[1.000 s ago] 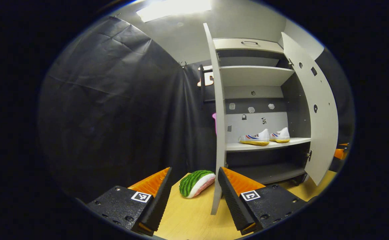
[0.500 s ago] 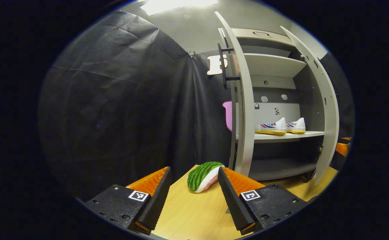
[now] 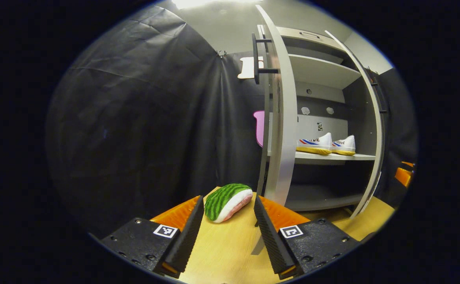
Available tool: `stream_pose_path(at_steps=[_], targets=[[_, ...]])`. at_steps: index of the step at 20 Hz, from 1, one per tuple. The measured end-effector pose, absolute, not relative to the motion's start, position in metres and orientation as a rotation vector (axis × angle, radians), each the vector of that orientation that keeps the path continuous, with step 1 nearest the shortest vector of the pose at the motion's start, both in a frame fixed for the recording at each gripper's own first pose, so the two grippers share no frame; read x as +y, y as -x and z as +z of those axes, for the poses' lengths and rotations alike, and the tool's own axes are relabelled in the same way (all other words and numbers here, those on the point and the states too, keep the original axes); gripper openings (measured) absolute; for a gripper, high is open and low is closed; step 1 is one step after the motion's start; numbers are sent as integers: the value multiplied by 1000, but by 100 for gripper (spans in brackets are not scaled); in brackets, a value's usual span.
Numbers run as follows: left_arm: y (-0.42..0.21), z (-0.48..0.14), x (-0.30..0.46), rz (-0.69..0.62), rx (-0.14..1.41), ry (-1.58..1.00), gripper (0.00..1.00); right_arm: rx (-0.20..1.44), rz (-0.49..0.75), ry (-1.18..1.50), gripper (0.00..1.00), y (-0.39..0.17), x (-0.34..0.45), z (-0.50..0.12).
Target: Grab one shoe with the right hand and put it into the shoe cabinet, grab the other shoe with the left hand and put it into the shoe cabinet; then close the right door with the right hand and the left door with the left hand.
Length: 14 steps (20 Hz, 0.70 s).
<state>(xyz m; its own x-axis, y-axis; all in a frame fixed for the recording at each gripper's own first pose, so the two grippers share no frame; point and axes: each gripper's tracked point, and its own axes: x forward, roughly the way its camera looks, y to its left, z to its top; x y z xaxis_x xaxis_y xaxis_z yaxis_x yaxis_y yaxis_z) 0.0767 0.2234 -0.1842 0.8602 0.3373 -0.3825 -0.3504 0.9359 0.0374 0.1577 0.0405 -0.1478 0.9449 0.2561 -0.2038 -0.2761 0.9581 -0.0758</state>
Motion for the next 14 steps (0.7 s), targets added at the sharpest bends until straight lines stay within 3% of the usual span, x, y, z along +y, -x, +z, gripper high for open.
stream_pose_path(at_steps=[14], targets=[[-74, -169, 175, 228, 396, 55, 78, 159, 233, 54, 74, -150, 12, -130]])
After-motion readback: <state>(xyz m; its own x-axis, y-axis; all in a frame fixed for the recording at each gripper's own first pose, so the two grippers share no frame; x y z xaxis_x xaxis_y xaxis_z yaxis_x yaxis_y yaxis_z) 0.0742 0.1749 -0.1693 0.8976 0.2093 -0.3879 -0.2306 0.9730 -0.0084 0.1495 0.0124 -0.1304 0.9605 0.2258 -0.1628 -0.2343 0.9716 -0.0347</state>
